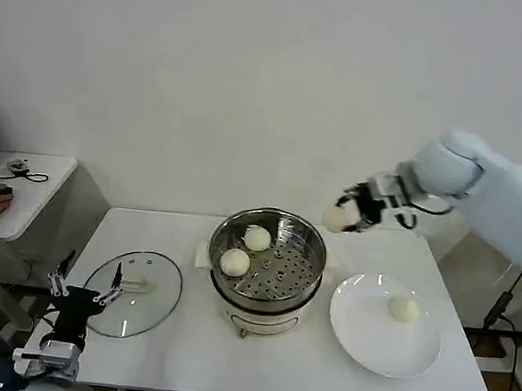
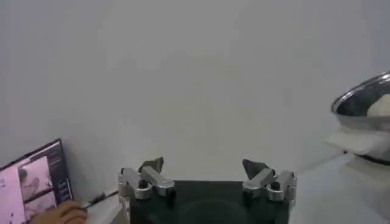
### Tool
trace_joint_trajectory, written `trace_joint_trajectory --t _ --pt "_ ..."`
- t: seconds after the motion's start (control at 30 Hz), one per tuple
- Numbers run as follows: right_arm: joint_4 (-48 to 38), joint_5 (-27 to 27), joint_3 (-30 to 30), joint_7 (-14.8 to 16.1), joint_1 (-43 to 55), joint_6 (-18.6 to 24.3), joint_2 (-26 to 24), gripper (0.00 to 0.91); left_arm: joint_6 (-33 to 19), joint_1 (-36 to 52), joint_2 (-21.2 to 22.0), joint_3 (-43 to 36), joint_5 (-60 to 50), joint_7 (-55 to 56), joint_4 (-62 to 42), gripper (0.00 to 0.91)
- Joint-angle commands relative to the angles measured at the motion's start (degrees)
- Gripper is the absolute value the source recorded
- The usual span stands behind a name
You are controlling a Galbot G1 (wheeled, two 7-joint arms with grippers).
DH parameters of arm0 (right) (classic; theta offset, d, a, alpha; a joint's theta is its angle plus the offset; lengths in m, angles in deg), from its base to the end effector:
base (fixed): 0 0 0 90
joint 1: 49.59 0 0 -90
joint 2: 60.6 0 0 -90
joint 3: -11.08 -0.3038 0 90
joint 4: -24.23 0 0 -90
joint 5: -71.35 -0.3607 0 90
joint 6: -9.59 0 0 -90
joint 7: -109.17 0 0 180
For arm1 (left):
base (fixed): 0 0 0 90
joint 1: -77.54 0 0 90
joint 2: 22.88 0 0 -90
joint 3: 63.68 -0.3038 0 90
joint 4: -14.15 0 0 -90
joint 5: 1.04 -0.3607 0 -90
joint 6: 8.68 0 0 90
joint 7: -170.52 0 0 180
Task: Take steamed baozi put them in steamer then cover it.
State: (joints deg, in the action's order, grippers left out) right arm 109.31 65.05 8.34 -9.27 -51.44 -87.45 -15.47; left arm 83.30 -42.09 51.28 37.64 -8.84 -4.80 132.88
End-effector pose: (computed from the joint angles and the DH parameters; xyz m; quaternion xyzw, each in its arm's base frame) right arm 0.4908 0.0182 0.0013 0.5532 -0.5120 0.6377 0.1588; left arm 0.2159 0.0953 -0.2477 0.0625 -0.9702 -0.2339 0.0027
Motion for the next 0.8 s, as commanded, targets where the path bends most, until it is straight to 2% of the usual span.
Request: trace_joint_trajectory --t 0.03,0.13,0.2,0.37,0.6,0.8 --pt "-3.40 -1.78 3.07 0.89 0.80 2.93 14.02 0.605 0.05 -0.24 0.14 1.59 0.03 -0.05 0.10 0.907" --pt "-3.94 0.31 4.07 1.23 -0.87 4.74 15.79 0.605 0.02 -0.50 0.34 2.01 -0.01 -0.02 0.00 0.907" --pt "-4.19 2.37 5.09 0.88 -2.35 7.48 16.96 0.635 -0.02 -0.52 0.57 2.20 -0.08 -0.01 -0.20 0.907" --pt "-3.07 7.20 7.33 1.68 -3.89 9.73 17.17 0.645 -0.02 -0.48 0.94 2.38 -0.18 0.03 -0.48 0.907" --pt "1.79 8.42 10.15 1.94 -4.95 11.17 14.27 0.645 -0.26 -0.93 1.32 3.02 -0.12 0.09 -0.62 0.907" --pt "1.49 10.10 10.39 2.00 -5.12 13.93 13.78 0.645 -0.29 -1.06 1.56 3.12 -0.14 0.13 -0.36 0.907"
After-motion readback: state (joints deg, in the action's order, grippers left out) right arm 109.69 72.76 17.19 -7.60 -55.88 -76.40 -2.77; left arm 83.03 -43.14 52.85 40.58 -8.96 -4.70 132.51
